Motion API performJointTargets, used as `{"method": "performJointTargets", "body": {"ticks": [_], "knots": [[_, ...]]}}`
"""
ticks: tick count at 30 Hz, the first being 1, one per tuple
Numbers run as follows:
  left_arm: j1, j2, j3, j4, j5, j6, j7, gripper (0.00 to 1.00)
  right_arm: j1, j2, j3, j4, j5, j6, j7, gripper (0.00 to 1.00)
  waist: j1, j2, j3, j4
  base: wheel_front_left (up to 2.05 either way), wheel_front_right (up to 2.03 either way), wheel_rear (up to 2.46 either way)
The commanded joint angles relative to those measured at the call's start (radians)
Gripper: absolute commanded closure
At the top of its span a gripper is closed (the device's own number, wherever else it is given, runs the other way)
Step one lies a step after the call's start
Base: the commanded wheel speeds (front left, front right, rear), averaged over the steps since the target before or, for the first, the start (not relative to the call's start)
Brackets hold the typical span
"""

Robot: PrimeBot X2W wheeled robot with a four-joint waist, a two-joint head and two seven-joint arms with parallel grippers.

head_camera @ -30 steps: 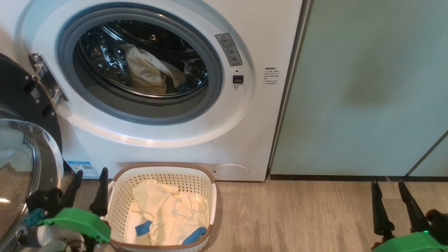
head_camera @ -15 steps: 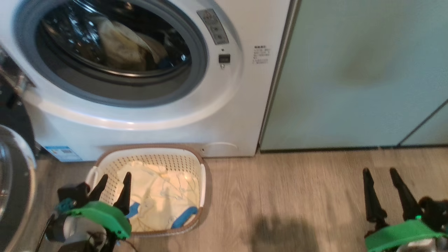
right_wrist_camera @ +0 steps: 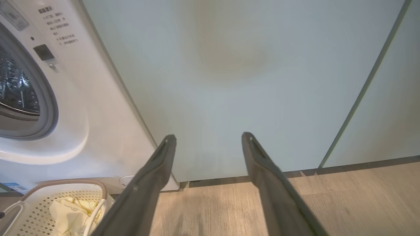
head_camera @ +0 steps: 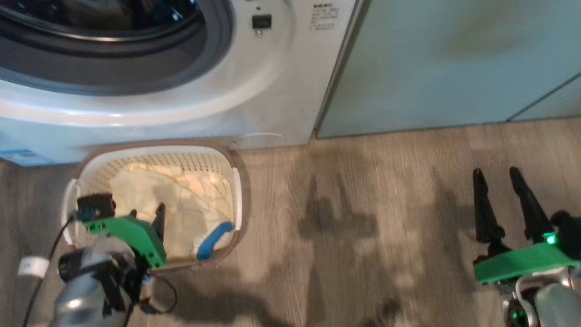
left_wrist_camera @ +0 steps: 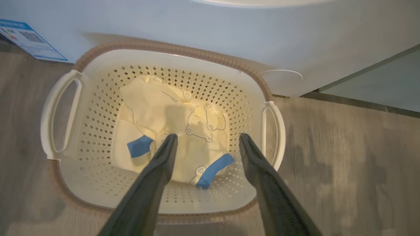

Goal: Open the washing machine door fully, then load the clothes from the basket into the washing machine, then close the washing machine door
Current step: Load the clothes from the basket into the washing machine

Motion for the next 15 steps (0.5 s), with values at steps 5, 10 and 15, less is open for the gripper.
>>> {"method": "performJointTargets", "body": {"ticks": [5,10,15], "knots": [[-0.173,0.060,-0.001,0.129,-0.033,-0.001,0.055,0.00,-0.076,-0.015,0.027,-0.043,0.010,0.002,-0.007,0.00,-0.0003,0.0000,0.151,-0.027,0.00,0.00,0.00],[-0.263,0.083,-0.004,0.201,-0.035,-0.001,0.067,0.00,-0.114,-0.025,0.037,-0.052,0.009,0.002,-0.007,0.00,-0.0003,0.0000,0.232,-0.029,0.00,0.00,0.00],[-0.360,0.107,-0.008,0.260,-0.032,0.003,0.072,0.00,-0.153,-0.038,0.039,-0.066,0.007,0.002,-0.007,0.00,-0.0003,0.0000,0.333,-0.023,0.00,0.00,0.00]]}}
